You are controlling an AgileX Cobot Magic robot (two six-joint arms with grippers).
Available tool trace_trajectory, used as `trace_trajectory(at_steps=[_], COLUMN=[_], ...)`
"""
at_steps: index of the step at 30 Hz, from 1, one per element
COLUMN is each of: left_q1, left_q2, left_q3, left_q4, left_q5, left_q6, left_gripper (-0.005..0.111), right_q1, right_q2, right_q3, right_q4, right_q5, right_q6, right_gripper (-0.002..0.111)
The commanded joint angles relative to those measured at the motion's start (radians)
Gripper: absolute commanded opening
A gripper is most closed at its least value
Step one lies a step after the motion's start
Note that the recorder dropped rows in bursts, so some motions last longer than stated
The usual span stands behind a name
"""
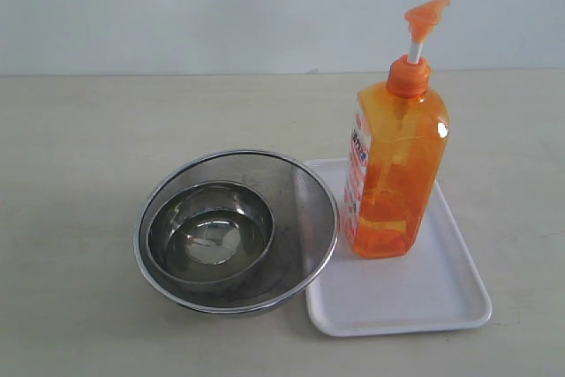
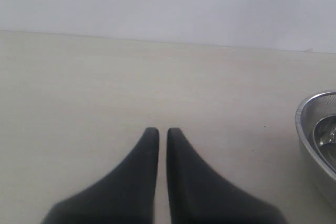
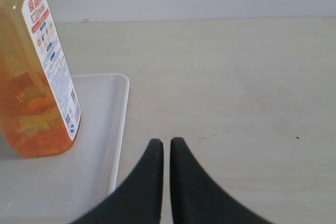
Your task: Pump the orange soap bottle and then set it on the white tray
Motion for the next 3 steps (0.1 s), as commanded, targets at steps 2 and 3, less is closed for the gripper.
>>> trace_trajectory(at_steps=[2, 3], left_q1=[0.003, 0.003], left_q2=[-0.003, -0.003], left_q3=[0.003, 0.003], left_q4=[-0.004, -0.004], left_q5=[0.001, 0.001], left_q6=[-0.003, -0.003], left_gripper=[0.005, 0.005], right_q1=[-0.002, -0.002], right_q2=[-0.006, -0.006], right_q3=[-0.001, -0.001], right_q4=[0.002, 0.002], right_q5=[-0.011, -0.011], right_q6=[0.002, 0.002], right_gripper=[0.001, 0.001])
